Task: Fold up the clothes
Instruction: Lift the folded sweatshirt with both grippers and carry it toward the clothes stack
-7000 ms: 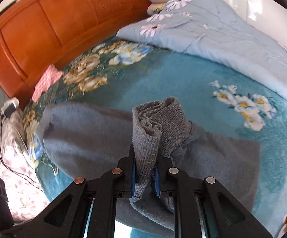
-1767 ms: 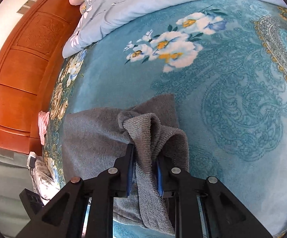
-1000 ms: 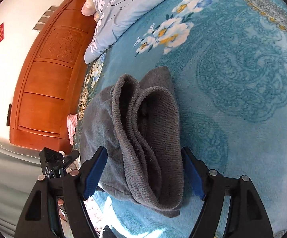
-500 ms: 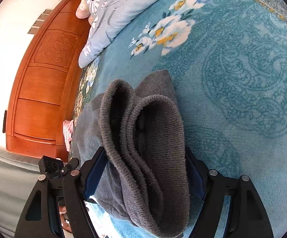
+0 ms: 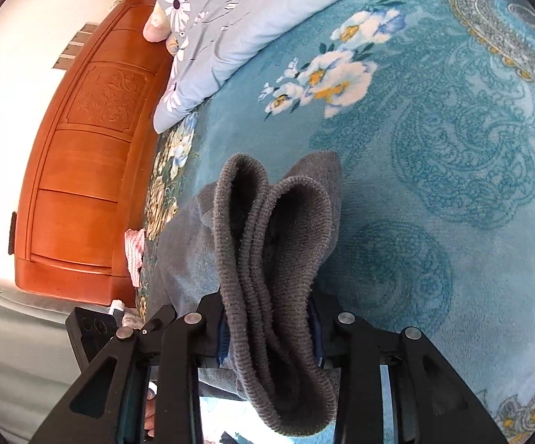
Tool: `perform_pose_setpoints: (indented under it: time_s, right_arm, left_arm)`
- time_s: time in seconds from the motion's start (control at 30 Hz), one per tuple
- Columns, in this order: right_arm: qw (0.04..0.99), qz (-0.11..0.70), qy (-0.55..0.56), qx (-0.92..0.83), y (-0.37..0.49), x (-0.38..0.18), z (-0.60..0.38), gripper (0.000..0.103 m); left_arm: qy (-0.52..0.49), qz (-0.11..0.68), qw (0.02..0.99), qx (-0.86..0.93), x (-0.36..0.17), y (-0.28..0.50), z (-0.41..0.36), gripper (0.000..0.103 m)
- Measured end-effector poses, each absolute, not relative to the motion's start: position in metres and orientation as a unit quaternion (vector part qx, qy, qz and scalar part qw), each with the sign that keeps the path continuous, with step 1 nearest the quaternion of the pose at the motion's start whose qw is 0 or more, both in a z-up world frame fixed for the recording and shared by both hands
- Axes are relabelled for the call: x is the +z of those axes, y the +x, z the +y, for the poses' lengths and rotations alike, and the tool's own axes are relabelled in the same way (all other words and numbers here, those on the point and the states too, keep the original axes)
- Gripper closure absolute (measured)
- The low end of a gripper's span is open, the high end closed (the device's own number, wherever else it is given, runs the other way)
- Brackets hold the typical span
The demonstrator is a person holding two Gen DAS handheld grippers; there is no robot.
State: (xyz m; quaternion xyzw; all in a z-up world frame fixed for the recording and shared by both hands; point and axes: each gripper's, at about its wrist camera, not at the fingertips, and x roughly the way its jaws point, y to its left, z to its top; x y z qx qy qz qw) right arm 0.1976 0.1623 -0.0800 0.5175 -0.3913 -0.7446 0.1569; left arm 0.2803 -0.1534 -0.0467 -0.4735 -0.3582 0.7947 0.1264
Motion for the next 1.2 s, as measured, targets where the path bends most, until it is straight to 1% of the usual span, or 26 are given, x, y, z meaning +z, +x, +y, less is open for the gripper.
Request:
perform_pose_setpoints:
  time_s: [0.17, 0.4, 0.6, 0.73, 0.83, 0.97, 1.07, 1.2]
  right_arm:
    - [0.2, -0.359, 0.503, -0.761, 0.224, -0.041, 0.163, 0.069]
    - [0.247, -0.342, 0.452, -0.786, 0.264, 0.024, 0.171, 0.069]
    - [0.27, -0.336, 0.376, -0.82, 0.307, 0.098, 0.2, 0.069]
    - [0.276, -0.328, 0.329, -0.841, 0.34, 0.145, 0.233, 0.069]
    - [0.271, -0.32, 0.305, -0.855, 0.367, 0.179, 0.274, 0.069]
    - [0.242, -0.296, 0.275, -0.882, 0.41, 0.223, 0.338, 0.069]
    - [0.212, -0.281, 0.261, -0.899, 0.448, 0.254, 0.393, 0.069]
    - [0.159, -0.261, 0.253, -0.918, 0.496, 0.288, 0.465, 0.069]
  left_arm:
    - [-0.437, -0.361, 0.126, 0.814, -0.006, 0.323, -0.138, 0.057]
    - [-0.386, -0.311, 0.146, 0.856, 0.074, 0.349, -0.126, 0.057]
    - [-0.332, -0.254, 0.196, 0.887, 0.154, 0.363, -0.079, 0.057]
    - [-0.3, -0.22, 0.246, 0.895, 0.206, 0.374, -0.026, 0.057]
    - [-0.28, -0.178, 0.293, 0.897, 0.245, 0.38, 0.032, 0.057]
    - [-0.277, -0.142, 0.369, 0.876, 0.286, 0.385, 0.119, 0.057]
    - [-0.282, -0.114, 0.423, 0.853, 0.308, 0.392, 0.189, 0.057]
    - [-0.312, -0.102, 0.479, 0.814, 0.318, 0.39, 0.278, 0.057]
